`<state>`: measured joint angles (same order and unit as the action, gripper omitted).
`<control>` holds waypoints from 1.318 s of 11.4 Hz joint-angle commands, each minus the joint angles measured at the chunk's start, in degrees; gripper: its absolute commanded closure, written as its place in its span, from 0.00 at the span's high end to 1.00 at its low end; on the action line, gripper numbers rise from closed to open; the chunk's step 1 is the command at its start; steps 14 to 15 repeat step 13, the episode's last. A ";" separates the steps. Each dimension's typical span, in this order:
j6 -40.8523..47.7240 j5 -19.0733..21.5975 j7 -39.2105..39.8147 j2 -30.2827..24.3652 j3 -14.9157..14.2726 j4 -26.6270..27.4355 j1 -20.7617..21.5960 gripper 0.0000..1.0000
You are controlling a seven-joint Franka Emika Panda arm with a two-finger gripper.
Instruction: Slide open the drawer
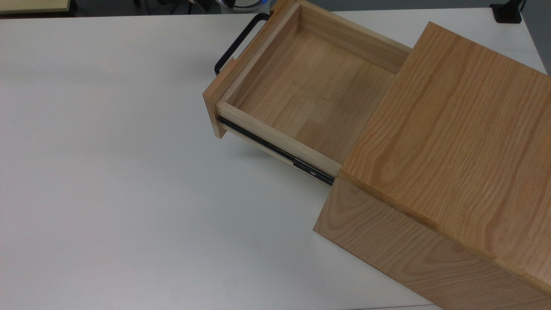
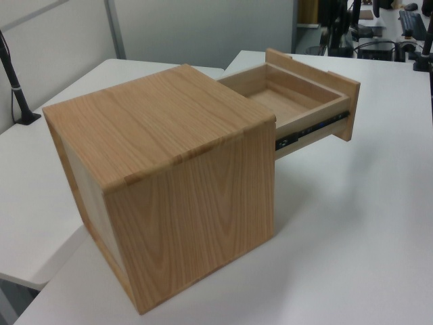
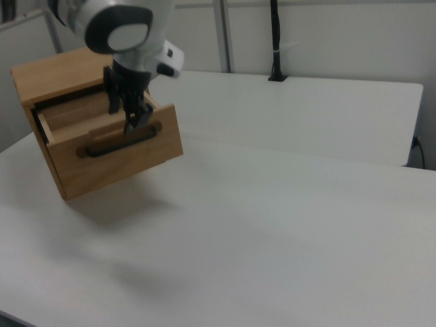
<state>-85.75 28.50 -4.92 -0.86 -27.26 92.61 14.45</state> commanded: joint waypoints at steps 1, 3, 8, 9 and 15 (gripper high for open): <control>1.28 -4.92 2.27 -1.16 0.80 -3.30 0.49 1.00; 2.08 -12.29 7.52 -1.51 2.19 -3.66 -0.73 1.00; -0.89 -30.70 8.26 -0.37 21.28 -4.98 -16.20 1.00; -1.87 -30.96 8.17 0.07 21.37 -4.89 -16.38 1.00; -3.02 -30.78 7.55 1.13 20.75 -4.98 -15.86 1.00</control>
